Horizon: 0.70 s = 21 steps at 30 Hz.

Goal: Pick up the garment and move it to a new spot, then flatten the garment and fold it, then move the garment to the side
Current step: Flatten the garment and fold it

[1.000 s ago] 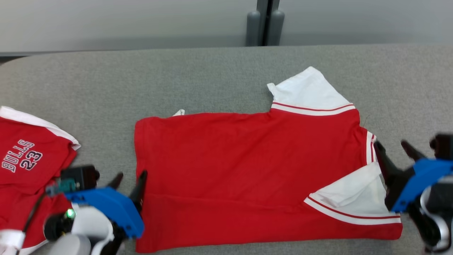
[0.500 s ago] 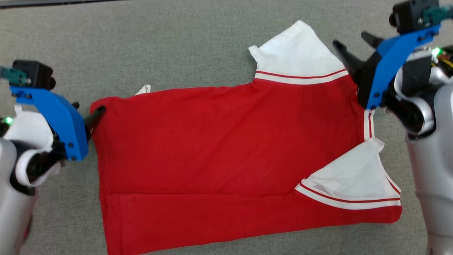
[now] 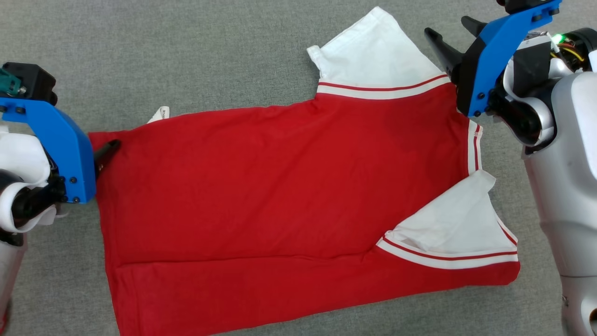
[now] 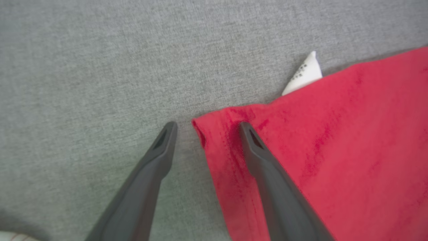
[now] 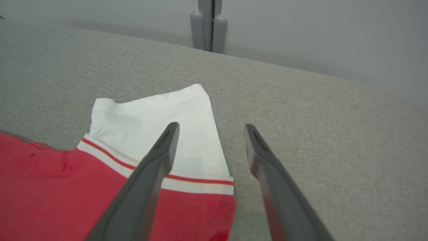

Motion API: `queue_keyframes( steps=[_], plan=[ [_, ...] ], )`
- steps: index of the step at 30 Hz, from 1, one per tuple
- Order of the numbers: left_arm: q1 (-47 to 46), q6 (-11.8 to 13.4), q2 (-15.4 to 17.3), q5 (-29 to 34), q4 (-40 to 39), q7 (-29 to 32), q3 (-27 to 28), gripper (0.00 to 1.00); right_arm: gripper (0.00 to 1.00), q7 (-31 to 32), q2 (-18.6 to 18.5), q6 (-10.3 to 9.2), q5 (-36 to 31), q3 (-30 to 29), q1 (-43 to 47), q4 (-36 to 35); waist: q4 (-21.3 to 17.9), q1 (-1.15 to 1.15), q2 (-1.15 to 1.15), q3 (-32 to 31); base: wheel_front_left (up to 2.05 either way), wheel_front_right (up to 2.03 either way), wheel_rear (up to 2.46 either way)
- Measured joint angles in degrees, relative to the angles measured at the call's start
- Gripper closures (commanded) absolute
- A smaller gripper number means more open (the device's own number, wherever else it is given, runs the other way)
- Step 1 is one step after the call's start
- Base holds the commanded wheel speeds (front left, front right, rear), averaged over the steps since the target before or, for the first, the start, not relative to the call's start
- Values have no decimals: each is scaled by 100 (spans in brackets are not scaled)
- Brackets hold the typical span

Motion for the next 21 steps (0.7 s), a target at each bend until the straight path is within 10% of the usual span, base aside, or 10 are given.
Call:
queue_keyframes(
  steps=[1, 2, 4, 21],
  plan=[
    [2, 33, 29, 18, -9, 36, -7, 10, 0, -26, -13, 0, 10, 11, -26, 47, -7, 0, 0, 10, 0, 0, 0],
    [2, 56, 52, 18, -24, 59, -4, 57, 0, -53, -27, 0, 27, 22, -62, 97, -9, -1, 0, 25, 0, 0, 0],
    [3, 101, 66, 8, -36, 136, -5, 100, 0, -81, -45, -1, 49, 29, -137, 211, 0, 0, 0, 52, 0, 0, 0],
    [-91, -335, -801, 330, -495, -1117, -530, 100, 0, -226, -408, 0, -875, -212, -1035, 1376, 983, -1, 0, 491, 0, 0, 0]
  ],
)
